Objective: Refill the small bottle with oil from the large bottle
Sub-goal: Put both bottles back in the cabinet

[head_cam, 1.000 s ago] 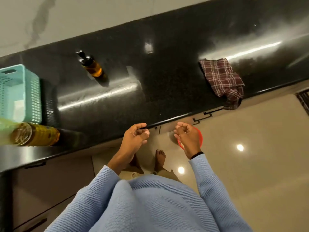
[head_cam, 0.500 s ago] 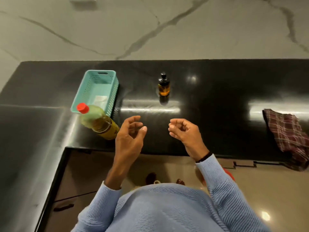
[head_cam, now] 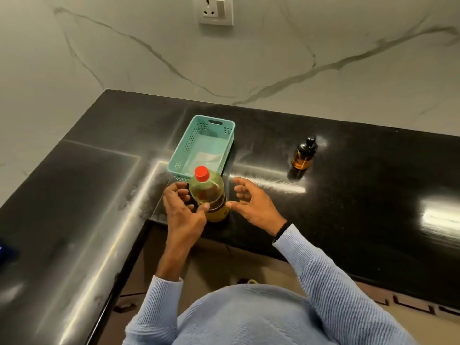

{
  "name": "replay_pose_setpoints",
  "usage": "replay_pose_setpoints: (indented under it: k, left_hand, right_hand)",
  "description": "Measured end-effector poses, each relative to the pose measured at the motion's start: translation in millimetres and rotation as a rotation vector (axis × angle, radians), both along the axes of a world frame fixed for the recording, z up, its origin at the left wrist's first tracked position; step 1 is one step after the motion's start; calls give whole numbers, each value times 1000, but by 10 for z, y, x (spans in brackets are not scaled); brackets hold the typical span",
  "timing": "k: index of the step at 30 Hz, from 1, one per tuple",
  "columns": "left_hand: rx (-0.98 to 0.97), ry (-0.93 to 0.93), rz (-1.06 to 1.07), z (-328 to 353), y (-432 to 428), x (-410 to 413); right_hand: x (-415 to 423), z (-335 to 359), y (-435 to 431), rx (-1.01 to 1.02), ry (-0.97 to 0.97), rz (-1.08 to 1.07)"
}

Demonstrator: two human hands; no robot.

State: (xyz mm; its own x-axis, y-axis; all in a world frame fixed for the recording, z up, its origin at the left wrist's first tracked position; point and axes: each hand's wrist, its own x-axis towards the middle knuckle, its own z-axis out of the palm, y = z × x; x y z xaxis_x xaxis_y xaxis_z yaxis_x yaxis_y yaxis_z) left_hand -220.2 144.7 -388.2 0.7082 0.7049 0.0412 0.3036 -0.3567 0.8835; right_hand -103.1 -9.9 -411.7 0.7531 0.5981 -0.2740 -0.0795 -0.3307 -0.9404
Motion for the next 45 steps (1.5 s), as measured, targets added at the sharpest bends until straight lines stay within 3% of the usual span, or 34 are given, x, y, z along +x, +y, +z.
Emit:
replay_pose_setpoints:
  k: [3,8,18,23,31,38,45]
  left_hand:
    - [-124,93,-157,-155,208,59]
    - [-297,77,-350,-249,401,118]
    - [-278,7,-382,-200,461,160]
    - [-253,-63,-424,59,347,198]
    - [-161,-328,-467,1207,-55,419]
    - [-44,-537,-551,2391,-444,680]
    - [64,-692,-567,3288,-796,846]
  right_hand:
    - [36,-13,96,-21,-20,62]
    - [83,-18,228,-33,-82,154]
    - [112,-16,307,-34,-195,133]
    - [113,235,186,65,-216,74]
    - [104,1507,-236,275,-335,-28]
    - [149,2800,-716,304,-654,-117]
    - [170,3729,-1082,309,-804,-196]
